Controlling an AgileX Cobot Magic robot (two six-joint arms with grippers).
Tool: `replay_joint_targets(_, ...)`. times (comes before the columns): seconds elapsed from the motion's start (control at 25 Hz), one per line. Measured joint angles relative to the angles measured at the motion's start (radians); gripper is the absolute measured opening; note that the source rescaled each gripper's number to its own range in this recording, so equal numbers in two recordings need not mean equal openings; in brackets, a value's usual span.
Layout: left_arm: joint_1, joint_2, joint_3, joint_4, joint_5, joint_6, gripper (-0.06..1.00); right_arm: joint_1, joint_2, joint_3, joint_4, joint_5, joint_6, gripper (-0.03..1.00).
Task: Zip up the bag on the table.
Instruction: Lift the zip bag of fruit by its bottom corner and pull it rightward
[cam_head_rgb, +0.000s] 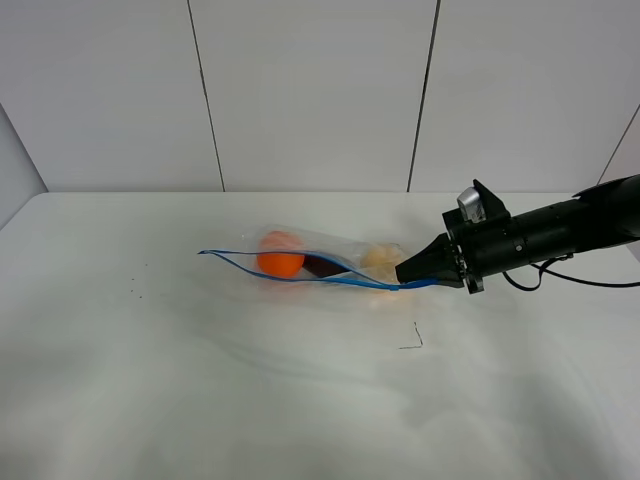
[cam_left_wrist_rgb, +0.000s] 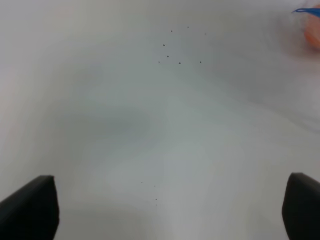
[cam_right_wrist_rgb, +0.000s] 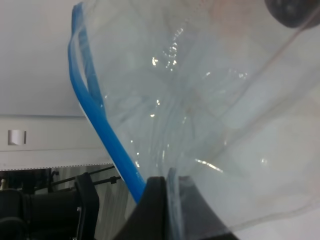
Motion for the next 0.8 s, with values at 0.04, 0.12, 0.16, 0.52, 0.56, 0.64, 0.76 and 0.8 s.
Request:
replay_joint_targets(0.04,0.000,0.000,0.000,-0.002,-0.002,0.000,1.00,0.000,0.000,0.000,0.000,0.000,0.000,0.00)
replay_joint_targets(0.12,0.000,0.002,-0.012,-0.015,-0.014,0.000,1.00,0.000,0.000,0.000,0.000,0.000,0.004,0.00)
replay_joint_targets(0.16,0.000,0.015,-0.025,-0.027,-0.024,0.003,1.00,0.000,0.000,0.000,0.000,0.000,0.007,0.00)
replay_joint_targets(0.52,0.000,0.488,-0.395,-0.068,-0.158,0.269,1.00,0.000,-0.031,0.000,-0.028,0.000,0.024,0.00)
replay_joint_targets(0.56,0.000,0.536,-0.450,-0.074,-0.175,0.277,1.00,0.000,-0.035,0.000,-0.034,0.000,0.026,0.00)
replay_joint_targets(0.64,-0.003,0.639,-0.568,-0.104,-0.188,0.295,1.00,0.000,-0.038,0.000,-0.044,0.000,0.026,0.00)
replay_joint_targets(0.76,-0.066,0.784,-0.728,-0.161,-0.177,0.316,1.00,0.000,-0.038,0.000,-0.055,0.001,0.027,0.00)
replay_joint_targets(0.8,-0.095,0.824,-0.767,-0.164,-0.168,0.320,1.00,0.000,-0.038,0.000,-0.055,0.001,0.028,0.00)
